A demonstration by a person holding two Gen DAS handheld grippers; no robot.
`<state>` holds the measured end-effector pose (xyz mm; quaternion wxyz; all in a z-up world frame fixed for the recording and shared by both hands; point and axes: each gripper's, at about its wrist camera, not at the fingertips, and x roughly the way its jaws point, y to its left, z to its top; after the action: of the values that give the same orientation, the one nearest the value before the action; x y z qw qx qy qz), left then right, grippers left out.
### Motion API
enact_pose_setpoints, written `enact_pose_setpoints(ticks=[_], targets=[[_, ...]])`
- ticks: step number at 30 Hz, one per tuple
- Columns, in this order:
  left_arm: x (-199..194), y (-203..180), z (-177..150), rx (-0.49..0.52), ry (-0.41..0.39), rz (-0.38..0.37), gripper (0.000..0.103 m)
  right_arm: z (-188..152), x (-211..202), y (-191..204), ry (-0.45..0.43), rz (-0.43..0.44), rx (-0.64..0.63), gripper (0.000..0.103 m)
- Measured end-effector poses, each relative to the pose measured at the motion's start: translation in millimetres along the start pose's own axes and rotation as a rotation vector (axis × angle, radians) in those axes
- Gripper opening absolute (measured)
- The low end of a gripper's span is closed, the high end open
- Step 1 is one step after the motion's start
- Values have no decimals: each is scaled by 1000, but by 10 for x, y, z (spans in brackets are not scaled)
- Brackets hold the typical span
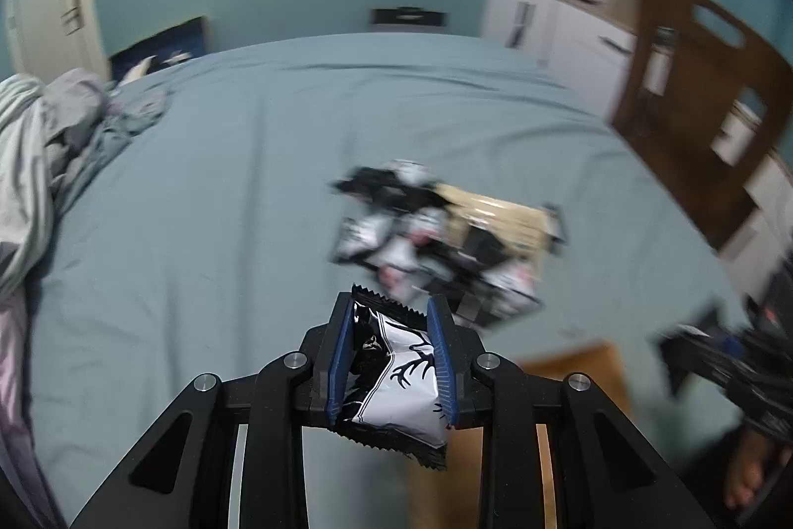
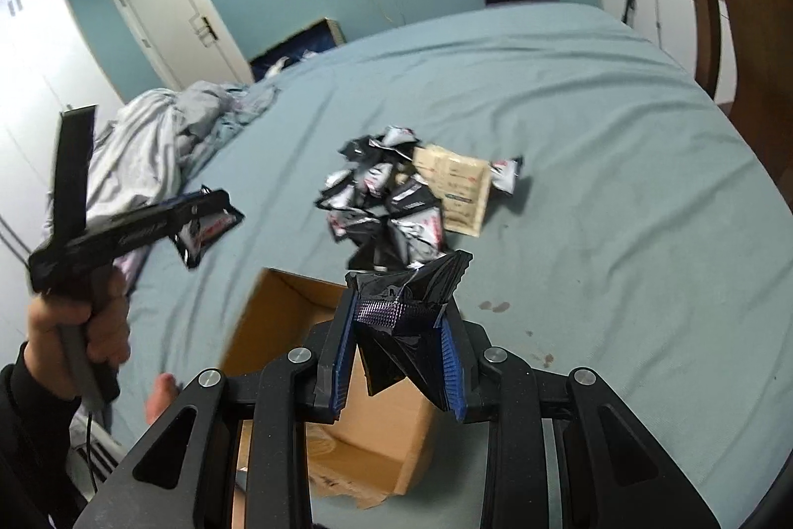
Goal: Organize snacks
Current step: 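Carry the black snack packets with the right gripper over the cardboard box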
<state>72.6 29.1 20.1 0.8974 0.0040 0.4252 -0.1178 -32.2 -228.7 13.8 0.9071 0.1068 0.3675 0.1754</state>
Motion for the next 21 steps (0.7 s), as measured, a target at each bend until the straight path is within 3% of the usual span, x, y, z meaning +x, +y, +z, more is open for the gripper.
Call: enact_pose_setpoints(ticks=[6, 12, 13, 15, 21], targets=[[-42, -573, -472, 161, 57, -35, 28, -98, 133, 119, 84, -21, -71, 29], [173, -723, -638, 146, 99, -40, 32, -59, 175, 250, 110, -49, -119, 29], [174, -732, -652, 153, 88, -29, 36, -62, 165, 264, 107, -54, -121, 29], [153, -762, -684, 180, 71, -4, 71, -66, 143, 274, 105, -62, -118, 29], [-25, -636, -647, 171, 12, 39, 81, -101, 255, 333, 125, -78, -144, 29]])
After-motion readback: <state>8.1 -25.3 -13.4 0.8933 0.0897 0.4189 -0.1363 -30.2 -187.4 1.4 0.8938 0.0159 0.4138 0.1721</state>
